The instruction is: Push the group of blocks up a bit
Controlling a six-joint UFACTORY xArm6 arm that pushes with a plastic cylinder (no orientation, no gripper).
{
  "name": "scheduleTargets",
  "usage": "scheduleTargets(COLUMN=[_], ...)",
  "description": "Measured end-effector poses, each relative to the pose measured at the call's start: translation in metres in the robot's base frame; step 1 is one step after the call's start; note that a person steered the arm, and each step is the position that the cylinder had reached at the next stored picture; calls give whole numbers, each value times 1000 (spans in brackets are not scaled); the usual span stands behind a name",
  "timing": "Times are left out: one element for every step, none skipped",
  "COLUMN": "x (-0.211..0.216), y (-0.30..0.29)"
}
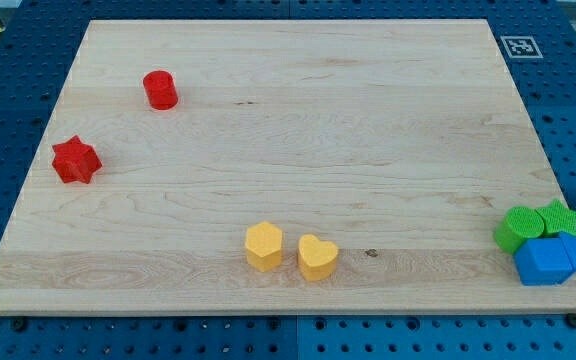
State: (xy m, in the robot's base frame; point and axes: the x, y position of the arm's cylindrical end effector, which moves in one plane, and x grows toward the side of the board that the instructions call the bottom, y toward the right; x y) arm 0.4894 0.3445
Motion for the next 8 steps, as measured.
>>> scheduleTargets(x=[40, 58, 84, 113, 114, 113, 114, 112], y=[0, 0, 0, -7, -38, -71, -104, -111])
